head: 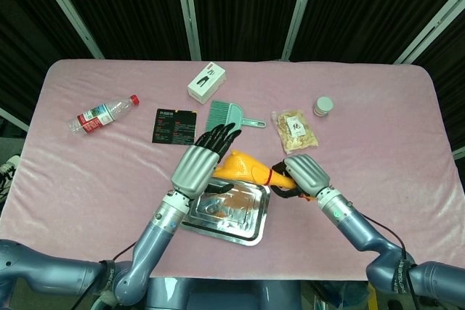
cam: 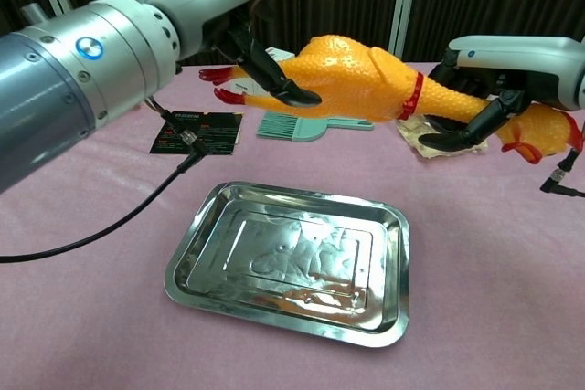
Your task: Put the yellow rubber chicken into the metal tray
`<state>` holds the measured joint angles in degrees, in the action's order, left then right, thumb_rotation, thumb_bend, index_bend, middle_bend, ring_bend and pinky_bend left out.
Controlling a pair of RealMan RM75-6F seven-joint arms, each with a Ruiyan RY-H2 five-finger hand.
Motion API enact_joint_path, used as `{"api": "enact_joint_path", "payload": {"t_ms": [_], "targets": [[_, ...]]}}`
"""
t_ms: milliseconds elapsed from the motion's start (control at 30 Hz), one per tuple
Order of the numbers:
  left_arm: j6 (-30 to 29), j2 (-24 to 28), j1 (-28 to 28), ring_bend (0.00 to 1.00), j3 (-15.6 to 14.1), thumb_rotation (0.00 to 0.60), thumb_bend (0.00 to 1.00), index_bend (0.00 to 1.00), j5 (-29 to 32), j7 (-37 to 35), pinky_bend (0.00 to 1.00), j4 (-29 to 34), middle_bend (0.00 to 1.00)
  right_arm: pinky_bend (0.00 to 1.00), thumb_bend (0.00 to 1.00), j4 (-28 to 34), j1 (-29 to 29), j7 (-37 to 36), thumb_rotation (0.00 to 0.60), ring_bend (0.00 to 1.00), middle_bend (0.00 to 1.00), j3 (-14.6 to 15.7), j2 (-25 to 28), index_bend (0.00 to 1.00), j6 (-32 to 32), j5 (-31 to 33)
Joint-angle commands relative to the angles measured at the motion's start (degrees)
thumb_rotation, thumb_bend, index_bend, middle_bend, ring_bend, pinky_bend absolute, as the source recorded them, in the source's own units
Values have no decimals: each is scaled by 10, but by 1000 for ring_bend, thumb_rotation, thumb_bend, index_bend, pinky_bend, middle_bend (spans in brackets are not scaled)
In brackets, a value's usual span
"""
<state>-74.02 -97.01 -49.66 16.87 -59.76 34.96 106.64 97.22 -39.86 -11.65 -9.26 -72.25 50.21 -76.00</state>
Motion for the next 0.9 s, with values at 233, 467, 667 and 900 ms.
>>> {"api": "enact_joint_path", "payload": {"t_ms": [233,467,667,900], "targets": [[-14,152,72,0,-36,600,0,0,-51,-55,133,105,0,807,392,-22,0,-17,600,717,773,19,-19,1000,-9,-26],[-26,254,135,0,-72,600,0,0,-88,-120,133,119,0,807,392,-51,-16,-12,600,718,773,36,-58,1000,-39,-36],[-25,287,171,0,-91,600,0,0,-86,-171,133,89,0,807,393,-85,-35,10,600,718,773,46,-104,1000,-69,-37],[-12,296,190,0,-91,600,0,0,-73,-218,133,62,0,807,392,-112,-54,30,600,718,773,44,-145,1000,-91,-28]]}}
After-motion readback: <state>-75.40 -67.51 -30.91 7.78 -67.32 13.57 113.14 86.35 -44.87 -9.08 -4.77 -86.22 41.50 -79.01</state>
